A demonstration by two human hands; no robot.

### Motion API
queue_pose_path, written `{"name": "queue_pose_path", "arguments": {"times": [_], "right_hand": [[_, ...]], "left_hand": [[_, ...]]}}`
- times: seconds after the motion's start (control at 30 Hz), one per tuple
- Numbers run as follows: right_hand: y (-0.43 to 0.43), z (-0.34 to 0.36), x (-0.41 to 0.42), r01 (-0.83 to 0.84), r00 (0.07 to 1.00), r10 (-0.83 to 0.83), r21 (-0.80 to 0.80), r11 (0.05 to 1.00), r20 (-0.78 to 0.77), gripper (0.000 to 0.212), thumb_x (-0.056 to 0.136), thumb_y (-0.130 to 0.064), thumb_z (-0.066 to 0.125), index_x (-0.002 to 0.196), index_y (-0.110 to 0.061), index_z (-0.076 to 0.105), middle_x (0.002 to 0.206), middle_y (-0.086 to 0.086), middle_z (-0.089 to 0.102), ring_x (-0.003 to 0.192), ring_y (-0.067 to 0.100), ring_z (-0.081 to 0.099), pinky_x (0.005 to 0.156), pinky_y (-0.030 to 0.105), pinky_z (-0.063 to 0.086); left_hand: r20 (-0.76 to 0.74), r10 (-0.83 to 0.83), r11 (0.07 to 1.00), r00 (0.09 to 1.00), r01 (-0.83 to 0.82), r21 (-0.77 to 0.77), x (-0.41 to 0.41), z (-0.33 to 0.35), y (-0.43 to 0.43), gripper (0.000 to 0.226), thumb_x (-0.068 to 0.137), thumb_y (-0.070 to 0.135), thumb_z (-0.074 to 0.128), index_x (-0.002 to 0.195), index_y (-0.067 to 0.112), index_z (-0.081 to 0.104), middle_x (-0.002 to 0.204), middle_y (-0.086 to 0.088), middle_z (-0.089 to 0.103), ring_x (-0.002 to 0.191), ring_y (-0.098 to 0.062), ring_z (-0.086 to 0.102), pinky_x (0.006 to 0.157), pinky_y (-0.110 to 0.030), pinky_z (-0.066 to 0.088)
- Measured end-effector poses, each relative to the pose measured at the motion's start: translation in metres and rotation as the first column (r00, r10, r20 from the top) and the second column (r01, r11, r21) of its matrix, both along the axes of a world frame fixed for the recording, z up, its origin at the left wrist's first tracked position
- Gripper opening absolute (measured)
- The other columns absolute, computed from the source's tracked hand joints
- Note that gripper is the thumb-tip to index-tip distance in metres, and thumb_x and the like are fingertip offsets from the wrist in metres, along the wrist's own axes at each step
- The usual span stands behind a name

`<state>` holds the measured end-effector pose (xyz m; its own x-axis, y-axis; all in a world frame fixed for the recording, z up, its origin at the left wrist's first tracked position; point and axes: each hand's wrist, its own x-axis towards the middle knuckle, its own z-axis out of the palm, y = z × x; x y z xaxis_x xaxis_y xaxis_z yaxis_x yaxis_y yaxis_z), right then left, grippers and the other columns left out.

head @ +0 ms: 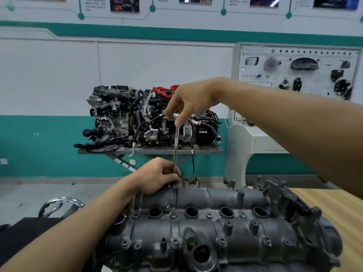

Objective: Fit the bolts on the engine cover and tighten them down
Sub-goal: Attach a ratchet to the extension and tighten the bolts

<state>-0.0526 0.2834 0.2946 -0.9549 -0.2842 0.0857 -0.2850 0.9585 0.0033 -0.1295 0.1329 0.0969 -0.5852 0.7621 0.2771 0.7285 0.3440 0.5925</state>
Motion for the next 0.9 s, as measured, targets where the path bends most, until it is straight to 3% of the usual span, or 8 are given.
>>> {"name": "queue_pose_path", "arguments": {"times": [0.1,0.2,0.33,0.43,0.53,0.63,0.7,0.9], "right_hand": [[0.006,0.001,-0.003,0.067,0.998,-0.067,0.021,0.998,0.013,0.056,0.085,-0.032,0.077,0.136,-0.019,0.058,0.136,-0.002,0.061,0.119,0.017,0.062,0.104,0.038,0.050],[0.007,-0.004,-0.007,0.072,0.995,-0.062,0.129,0.989,-0.083,0.051,0.088,-0.038,0.074,0.133,-0.019,0.061,0.120,-0.002,0.070,0.104,0.015,0.066,0.095,0.035,0.051],[0.003,-0.007,-0.009,0.077,0.991,-0.060,0.143,0.987,-0.118,0.024,0.088,-0.043,0.072,0.100,-0.023,0.069,0.077,-0.012,0.072,0.069,0.000,0.066,0.072,0.031,0.050],[0.000,-0.007,-0.009,0.082,0.990,-0.056,0.205,0.975,-0.129,0.028,0.090,-0.047,0.068,0.074,-0.032,0.051,0.053,-0.010,0.059,0.049,0.001,0.055,0.058,0.028,0.037],[0.001,-0.010,-0.006,0.087,0.984,-0.045,0.242,0.966,-0.172,0.028,0.091,-0.050,0.065,0.096,-0.024,0.059,0.066,-0.006,0.065,0.061,0.012,0.061,0.060,0.029,0.042],[0.003,-0.013,-0.004,0.117,0.977,-0.064,0.264,0.957,-0.202,0.062,0.090,-0.055,0.062,0.136,-0.014,0.051,0.105,0.005,0.071,0.091,0.029,0.069,0.082,0.047,0.056],[0.004,-0.014,-0.005,0.126,0.971,-0.062,0.280,0.952,-0.229,0.069,0.090,-0.058,0.062,0.137,-0.010,0.049,0.112,0.010,0.070,0.095,0.034,0.069,0.087,0.051,0.055],[0.000,-0.012,-0.009,0.164,0.967,-0.096,0.286,0.944,-0.236,0.067,0.086,-0.060,0.066,0.123,-0.006,0.051,0.096,0.008,0.075,0.081,0.024,0.070,0.081,0.044,0.056]], "left_hand": [[0.007,-0.022,1.000,1.000,0.022,0.005,-0.001,-0.001,0.000,0.009,0.096,0.014,0.064,0.090,0.019,0.068,0.091,0.001,0.079,0.089,-0.018,0.074,0.086,-0.033,0.058],[-0.012,-0.020,1.000,1.000,0.020,0.003,-0.001,-0.001,0.000,0.010,0.097,0.015,0.063,0.089,0.021,0.067,0.090,0.002,0.079,0.088,-0.016,0.074,0.083,-0.031,0.057],[0.014,0.023,0.999,1.000,-0.023,0.036,0.001,-0.005,0.003,0.013,0.097,0.013,0.061,0.088,0.020,0.068,0.086,0.006,0.079,0.085,-0.010,0.074,0.080,-0.022,0.055],[0.039,0.048,0.997,0.998,-0.050,0.056,0.002,-0.006,0.004,0.013,0.098,0.014,0.060,0.088,0.019,0.068,0.084,0.007,0.078,0.083,-0.012,0.073,0.075,-0.021,0.053],[0.036,0.049,0.997,0.998,-0.051,0.056,0.003,-0.006,0.004,0.013,0.099,0.014,0.059,0.089,0.018,0.068,0.084,0.006,0.078,0.081,-0.010,0.072,0.077,-0.023,0.053],[0.017,0.049,0.998,0.999,-0.050,0.046,0.004,-0.006,0.003,0.012,0.099,0.014,0.059,0.091,0.017,0.068,0.085,0.006,0.078,0.083,-0.009,0.072,0.081,-0.025,0.054],[0.010,0.048,0.998,0.999,-0.048,0.044,0.005,-0.007,0.003,0.012,0.099,0.014,0.059,0.092,0.017,0.068,0.086,0.006,0.078,0.083,-0.008,0.072,0.081,-0.023,0.054],[-0.002,0.056,0.996,0.998,-0.055,0.074,0.006,-0.008,0.001,0.009,0.098,0.012,0.062,0.095,0.013,0.069,0.087,0.001,0.078,0.083,-0.009,0.073,0.081,-0.021,0.056]]}}
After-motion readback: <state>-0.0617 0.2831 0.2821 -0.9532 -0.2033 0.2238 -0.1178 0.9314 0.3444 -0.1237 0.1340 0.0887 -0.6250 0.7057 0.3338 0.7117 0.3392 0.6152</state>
